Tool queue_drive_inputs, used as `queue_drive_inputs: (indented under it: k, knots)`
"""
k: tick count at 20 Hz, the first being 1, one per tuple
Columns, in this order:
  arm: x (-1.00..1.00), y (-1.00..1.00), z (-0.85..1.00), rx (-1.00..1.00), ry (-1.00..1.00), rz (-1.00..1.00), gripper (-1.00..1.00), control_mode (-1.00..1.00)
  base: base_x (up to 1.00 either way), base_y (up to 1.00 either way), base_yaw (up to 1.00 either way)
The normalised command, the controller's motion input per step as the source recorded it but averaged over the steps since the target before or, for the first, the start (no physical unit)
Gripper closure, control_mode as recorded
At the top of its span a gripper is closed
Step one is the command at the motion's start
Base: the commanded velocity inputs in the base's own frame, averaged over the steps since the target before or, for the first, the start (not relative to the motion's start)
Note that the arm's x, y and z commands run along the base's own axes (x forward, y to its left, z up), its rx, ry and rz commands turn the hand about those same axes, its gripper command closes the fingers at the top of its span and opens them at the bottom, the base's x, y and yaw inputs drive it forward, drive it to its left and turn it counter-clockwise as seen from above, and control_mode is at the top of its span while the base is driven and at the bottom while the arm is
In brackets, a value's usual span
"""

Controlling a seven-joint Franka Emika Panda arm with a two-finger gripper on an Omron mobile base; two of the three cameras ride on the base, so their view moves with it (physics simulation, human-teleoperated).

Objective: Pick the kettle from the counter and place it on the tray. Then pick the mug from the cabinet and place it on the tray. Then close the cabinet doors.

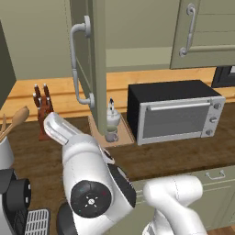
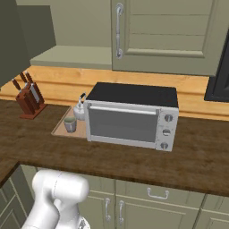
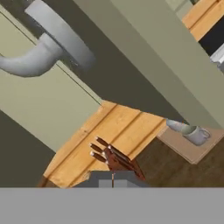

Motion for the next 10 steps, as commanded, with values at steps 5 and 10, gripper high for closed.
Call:
queue_drive_inputs:
  k: [5,10]
  knots:
    - [0.64,0.12,0.0,0.02,-0.04,-0.06,1.0,-1.0,0.0,0.0,0.0]
    - [0.66,0.29,0.0,0.0,-0.07,-0.12,1.0,-1.0,0.0,0.0,0.0]
